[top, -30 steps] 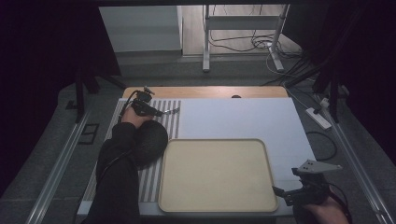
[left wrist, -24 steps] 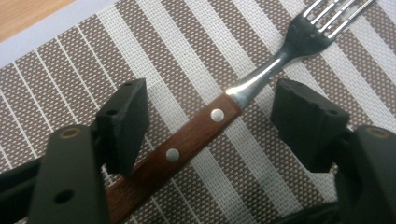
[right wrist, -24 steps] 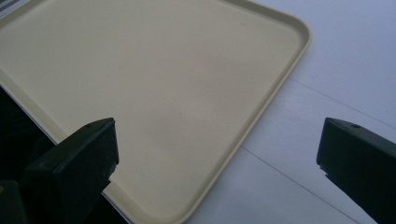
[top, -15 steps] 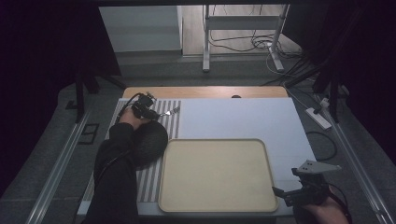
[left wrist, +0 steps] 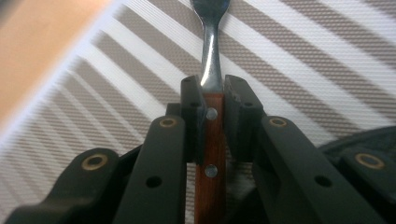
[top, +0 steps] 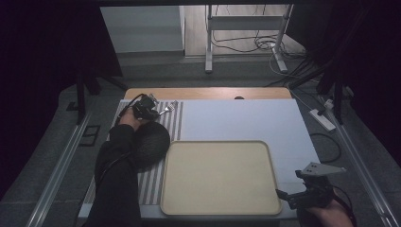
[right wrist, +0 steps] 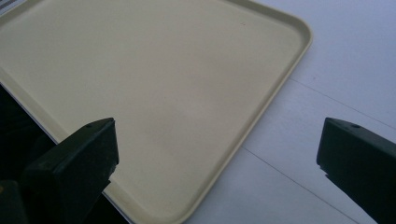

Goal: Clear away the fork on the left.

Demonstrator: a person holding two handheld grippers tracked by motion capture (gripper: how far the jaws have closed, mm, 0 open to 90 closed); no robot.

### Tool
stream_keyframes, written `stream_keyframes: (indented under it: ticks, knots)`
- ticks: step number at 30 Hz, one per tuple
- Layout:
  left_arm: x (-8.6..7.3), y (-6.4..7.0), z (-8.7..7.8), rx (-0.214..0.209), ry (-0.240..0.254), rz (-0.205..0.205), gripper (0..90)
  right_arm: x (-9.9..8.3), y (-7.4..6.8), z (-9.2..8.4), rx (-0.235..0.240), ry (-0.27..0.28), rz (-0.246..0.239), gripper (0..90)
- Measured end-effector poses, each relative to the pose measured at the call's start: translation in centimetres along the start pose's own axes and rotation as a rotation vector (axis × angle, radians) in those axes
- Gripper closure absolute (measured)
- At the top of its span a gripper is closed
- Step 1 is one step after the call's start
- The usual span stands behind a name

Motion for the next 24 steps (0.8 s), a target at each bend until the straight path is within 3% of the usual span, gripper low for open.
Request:
stream_keyframes:
  ticks: [1, 3, 4, 6, 8, 11, 18, 24]
  knots:
    - [0.1, -0.1, -0.1, 0.043, -0.02, 0.039, 78.5, 0.0, 0.0, 0.0, -0.001, 0.0, 0.0, 0.0]
    - [0.3, -0.3, -0.4, 0.079, -0.036, 0.073, 78.5, 0.0, 0.0, 0.0, -0.004, -0.002, -0.003, 0.0]
    - [0.4, -0.6, -0.8, 0.125, -0.034, 0.091, 78.5, 0.0, 0.0, 0.0, -0.005, -0.001, -0.003, 0.0]
    - [0.4, -0.7, -1.1, 0.131, -0.029, 0.088, 78.5, 0.0, 0.0, 0.0, -0.003, -0.002, -0.002, 0.0]
    - [0.3, -1.0, -1.6, 0.169, -0.029, 0.099, 78.5, 0.0, 0.0, 0.0, -0.001, 0.0, -0.001, 0.0]
    - [0.2, -1.2, -2.5, 0.176, -0.018, 0.1, 78.5, 0.0, 0.0, 0.0, -0.003, -0.002, -0.002, 0.0]
    - [0.0, -0.6, -3.9, 0.115, -0.014, 0.061, 78.5, 0.0, 0.0, 0.0, -0.005, -0.003, -0.005, 0.0]
    - [-0.5, 0.5, -4.7, 0.019, 0.041, -0.066, 78.5, 0.0, -0.1, 0.0, -0.005, -0.003, -0.006, 0.0]
Point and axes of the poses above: each handheld gripper's, and its own axes: z roughly forward along the jaws, x roughly out of its top, y roughly to its right, the point moved 7 cm from there along z, roughly forward along the jaws, and after that the axes turned 11 degrees about z, right-handed, at the moved point
